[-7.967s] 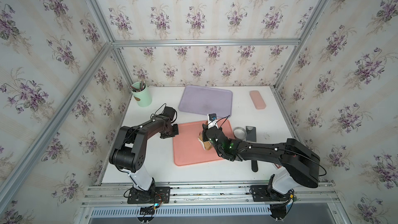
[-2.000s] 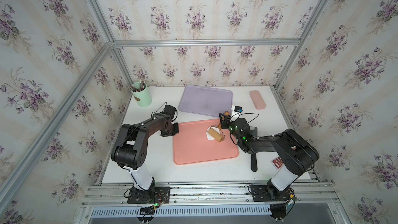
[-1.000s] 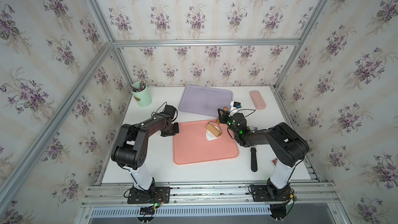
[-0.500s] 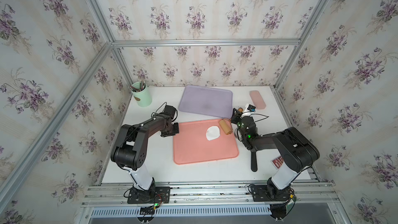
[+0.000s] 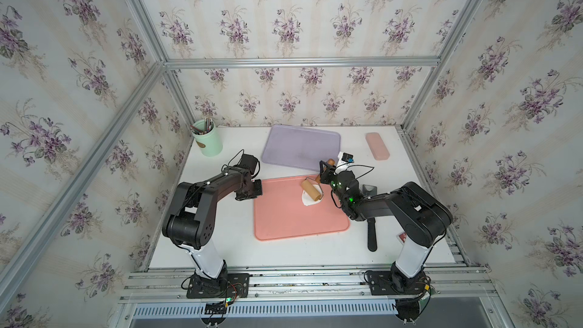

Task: Roll out the dumpling wrappers from the dough
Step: Flatten out the dough on the work surface.

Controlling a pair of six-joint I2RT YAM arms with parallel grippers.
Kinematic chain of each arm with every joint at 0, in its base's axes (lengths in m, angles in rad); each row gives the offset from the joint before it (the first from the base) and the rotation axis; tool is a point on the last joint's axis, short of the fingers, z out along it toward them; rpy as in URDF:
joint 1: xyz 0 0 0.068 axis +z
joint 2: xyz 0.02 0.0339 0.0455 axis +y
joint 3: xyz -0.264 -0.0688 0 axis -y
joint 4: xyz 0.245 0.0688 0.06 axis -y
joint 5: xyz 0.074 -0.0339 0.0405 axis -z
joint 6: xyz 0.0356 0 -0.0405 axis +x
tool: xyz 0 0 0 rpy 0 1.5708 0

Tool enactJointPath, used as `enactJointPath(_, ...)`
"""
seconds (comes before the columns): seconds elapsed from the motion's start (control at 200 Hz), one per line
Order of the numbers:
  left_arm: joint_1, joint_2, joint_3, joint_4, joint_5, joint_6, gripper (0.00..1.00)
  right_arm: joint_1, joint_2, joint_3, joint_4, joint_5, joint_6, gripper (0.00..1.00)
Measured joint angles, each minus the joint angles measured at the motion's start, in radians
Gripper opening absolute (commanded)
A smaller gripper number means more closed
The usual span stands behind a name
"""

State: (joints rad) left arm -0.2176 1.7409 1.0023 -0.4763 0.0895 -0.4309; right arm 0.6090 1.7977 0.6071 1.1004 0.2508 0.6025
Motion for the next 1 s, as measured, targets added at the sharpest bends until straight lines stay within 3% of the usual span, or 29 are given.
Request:
enactJointPath(0.16, 0.005, -0.003, -0.002, 0.001, 0.005, 0.000, 0.00, -0.050, -0.026, -0.091, 0.068, 0.032, 0.064, 0.00)
enactJointPath(0.385, 0.008, -0.014, -0.013, 0.007, 0.010, 0.000, 0.00, -0.116, -0.098, -0.137, 0.035, 0.102, 0.041, 0.00)
enactJointPath(0.614, 0.015, -0.023, -0.020, -0.006, -0.001, 0.000, 0.00, 0.000, -0.212, -0.055, -0.161, 0.107, -0.061, 0.00)
enactJointPath(0.839, 0.015, -0.027, -0.024, -0.007, -0.003, 0.000, 0.00, 0.060, -0.093, 0.043, -0.171, 0.036, -0.055, 0.00)
enactJointPath(0.999, 0.018, -0.027, -0.024, -0.010, -0.011, 0.001, 0.00, 0.042, -0.016, 0.003, -0.049, 0.024, 0.006, 0.00)
